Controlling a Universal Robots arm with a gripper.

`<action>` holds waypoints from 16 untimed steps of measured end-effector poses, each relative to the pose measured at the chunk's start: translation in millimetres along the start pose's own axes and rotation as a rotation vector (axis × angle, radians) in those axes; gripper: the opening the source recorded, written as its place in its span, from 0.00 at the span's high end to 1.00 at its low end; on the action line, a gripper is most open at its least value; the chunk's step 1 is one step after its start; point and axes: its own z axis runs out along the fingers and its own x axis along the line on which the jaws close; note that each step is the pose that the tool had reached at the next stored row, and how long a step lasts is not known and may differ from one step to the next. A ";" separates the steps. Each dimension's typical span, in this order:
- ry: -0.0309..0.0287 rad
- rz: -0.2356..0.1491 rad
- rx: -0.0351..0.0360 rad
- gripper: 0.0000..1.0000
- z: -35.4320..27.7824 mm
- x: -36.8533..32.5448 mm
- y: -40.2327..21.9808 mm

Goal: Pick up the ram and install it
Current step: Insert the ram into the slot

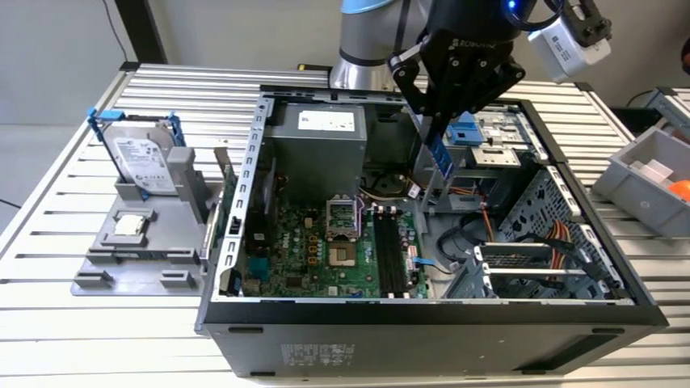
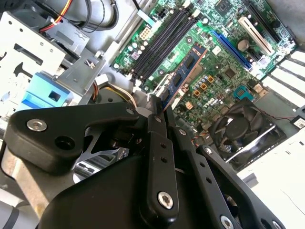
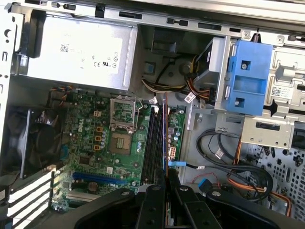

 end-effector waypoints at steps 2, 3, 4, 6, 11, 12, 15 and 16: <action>0.0001 0.001 0.0006 1.00 0.5 0.0 0.0; 0.0001 0.001 0.0007 1.00 0.7 0.0 0.0; 0.0000 0.001 0.0008 1.00 0.8 0.0 0.0; 0.0001 0.002 0.0011 1.00 1.0 0.0 0.0; 0.0001 0.006 0.0012 1.00 1.6 0.0 0.0; 0.0001 0.007 0.0013 1.00 1.7 0.0 0.0; 0.0003 0.009 0.0012 1.00 2.0 0.0 -0.1; 0.0003 0.010 0.0012 1.00 2.1 0.0 0.0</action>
